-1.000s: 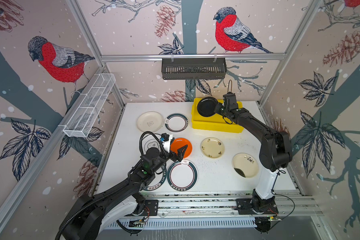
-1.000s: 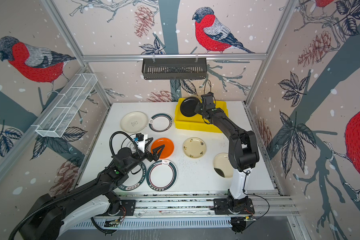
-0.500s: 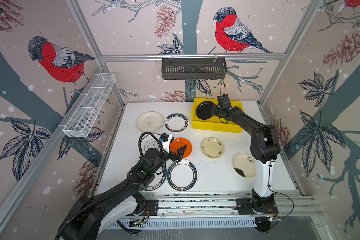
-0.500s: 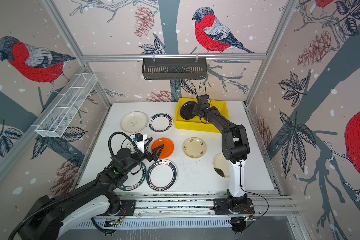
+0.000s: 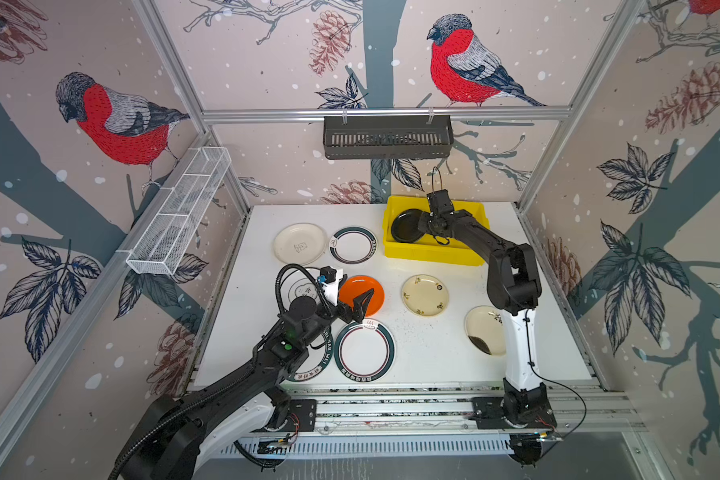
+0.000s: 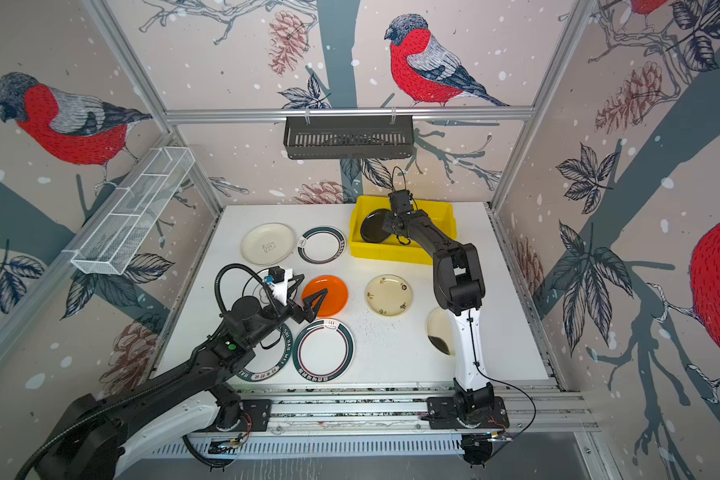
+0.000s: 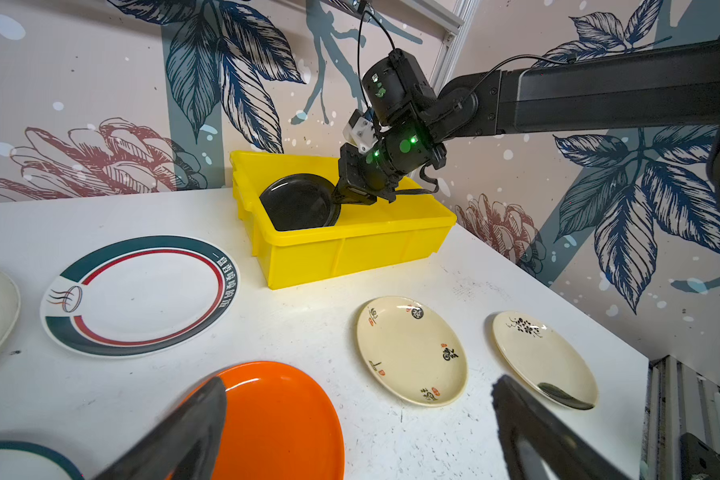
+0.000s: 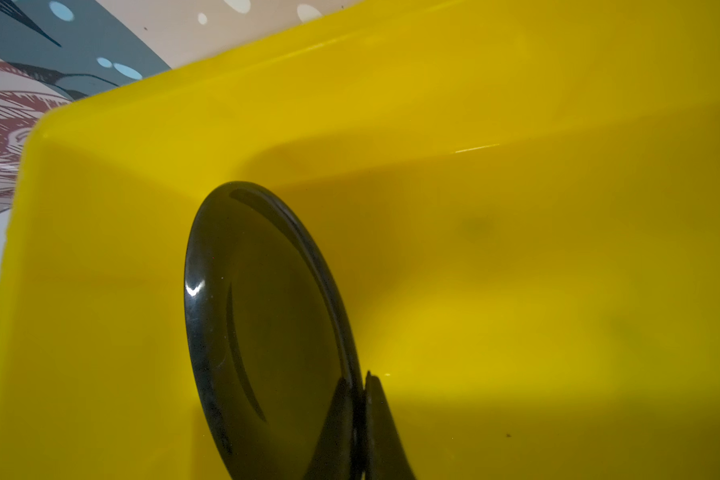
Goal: Place the plates into the plastic bin on the countertop
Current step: 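Lower the black plate into the yellow bin and open the right gripper, then move the right gripper back to the cream plate with black flower print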
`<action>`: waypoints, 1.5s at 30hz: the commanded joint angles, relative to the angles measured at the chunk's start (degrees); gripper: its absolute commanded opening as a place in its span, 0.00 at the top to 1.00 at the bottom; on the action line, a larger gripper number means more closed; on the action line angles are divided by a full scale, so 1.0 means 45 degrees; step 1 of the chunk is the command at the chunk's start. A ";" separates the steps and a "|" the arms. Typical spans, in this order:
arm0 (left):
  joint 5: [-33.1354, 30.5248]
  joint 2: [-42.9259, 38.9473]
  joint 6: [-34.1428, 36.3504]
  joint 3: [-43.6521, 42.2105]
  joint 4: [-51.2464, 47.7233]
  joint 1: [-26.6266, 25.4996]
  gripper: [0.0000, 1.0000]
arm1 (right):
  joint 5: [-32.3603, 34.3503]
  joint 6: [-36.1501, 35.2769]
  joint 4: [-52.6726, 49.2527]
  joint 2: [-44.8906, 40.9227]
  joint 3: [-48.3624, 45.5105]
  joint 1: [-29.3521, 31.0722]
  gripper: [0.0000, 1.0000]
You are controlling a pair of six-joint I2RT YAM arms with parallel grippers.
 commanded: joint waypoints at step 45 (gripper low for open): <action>-0.0103 -0.0249 0.0068 0.0013 0.0074 -0.0009 0.02 | 0.1408 -0.0711 0.0288 -1.1610 -1.0342 -0.0209 0.37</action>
